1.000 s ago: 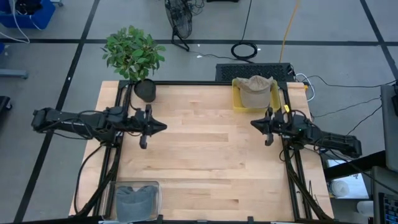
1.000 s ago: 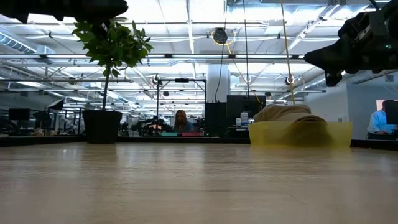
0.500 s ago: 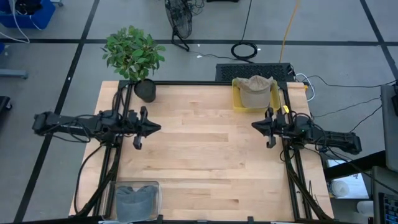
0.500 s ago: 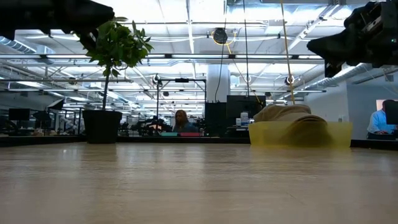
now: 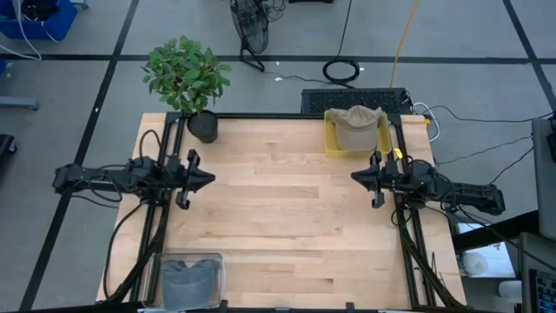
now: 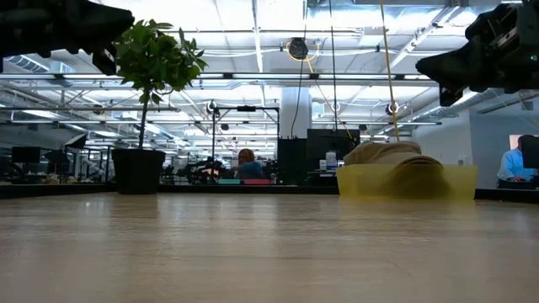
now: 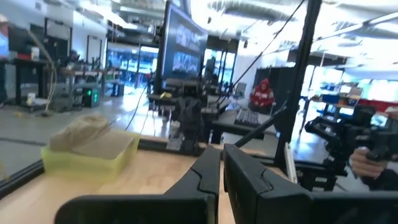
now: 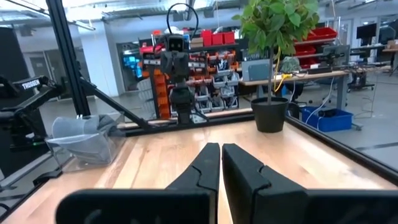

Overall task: Pick & Place hat
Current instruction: Return to Home position

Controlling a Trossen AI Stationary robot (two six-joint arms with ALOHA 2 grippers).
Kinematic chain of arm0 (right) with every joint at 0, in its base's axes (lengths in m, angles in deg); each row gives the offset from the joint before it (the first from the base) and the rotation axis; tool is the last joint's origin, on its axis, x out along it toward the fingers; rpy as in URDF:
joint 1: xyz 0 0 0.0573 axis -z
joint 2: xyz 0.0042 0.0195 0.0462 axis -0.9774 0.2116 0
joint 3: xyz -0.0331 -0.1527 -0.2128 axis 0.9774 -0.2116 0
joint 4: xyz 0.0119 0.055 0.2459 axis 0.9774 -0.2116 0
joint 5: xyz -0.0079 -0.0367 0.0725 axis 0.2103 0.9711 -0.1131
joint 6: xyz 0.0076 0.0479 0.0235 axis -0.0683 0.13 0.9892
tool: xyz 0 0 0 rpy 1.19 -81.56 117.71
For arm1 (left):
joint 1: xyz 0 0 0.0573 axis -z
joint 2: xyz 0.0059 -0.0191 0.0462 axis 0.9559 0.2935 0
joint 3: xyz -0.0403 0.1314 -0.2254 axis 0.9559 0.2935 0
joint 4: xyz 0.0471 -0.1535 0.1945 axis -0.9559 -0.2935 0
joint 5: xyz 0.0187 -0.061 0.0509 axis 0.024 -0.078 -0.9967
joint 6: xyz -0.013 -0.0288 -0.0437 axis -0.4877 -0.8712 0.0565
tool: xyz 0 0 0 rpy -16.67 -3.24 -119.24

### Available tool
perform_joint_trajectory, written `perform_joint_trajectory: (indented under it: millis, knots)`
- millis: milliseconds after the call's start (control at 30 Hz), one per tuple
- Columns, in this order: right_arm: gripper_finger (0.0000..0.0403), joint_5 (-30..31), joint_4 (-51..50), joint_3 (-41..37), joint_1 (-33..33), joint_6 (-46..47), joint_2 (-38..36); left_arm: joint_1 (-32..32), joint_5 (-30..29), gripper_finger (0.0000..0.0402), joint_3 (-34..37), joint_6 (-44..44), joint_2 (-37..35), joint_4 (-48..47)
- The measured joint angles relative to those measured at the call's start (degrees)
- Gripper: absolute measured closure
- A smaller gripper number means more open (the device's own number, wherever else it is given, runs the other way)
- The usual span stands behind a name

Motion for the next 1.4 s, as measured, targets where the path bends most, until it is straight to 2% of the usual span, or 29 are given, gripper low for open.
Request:
perform_joint_trajectory:
  millis: [467,900,967,1067,1167,1267,1400]
  knots:
    - [0.0393,0.0,-1.1,0.0,0.0,-0.6,0.0,0.0,1.5,0.0378,1.3,0.7,-8.7,-6.8]
    - [0.0393,-3.2,-1.1,0.0,0.0,-1.1,0.0,0.2,0.7,0.0378,1.4,1.5,-13.6,-21.1]
    - [0.0393,-3.3,-1.1,0.0,0.0,-1.5,0.0,0.5,0.7,0.0378,2.8,-0.4,-13.9,-20.7]
    - [0.0393,-3.3,-1.5,0.0,0.0,-1.5,0.0,1.0,0.9,0.0378,7.4,-3.6,-14.1,-14.2]
    - [0.0393,-3.2,-2.0,0.0,0.0,-1.3,0.0,1.2,-1.2,0.0378,7.3,-4.0,-14.0,-15.5]
    - [0.0393,-3.2,-2.0,0.0,0.0,-1.3,0.1,1.2,-1.2,0.0378,7.3,-2.8,-14.5,-13.7]
    - [0.0393,-3.2,-2.0,0.0,0.0,-1.6,0.4,1.2,2.2,0.0378,7.3,1.0,-14.5,-10.4]
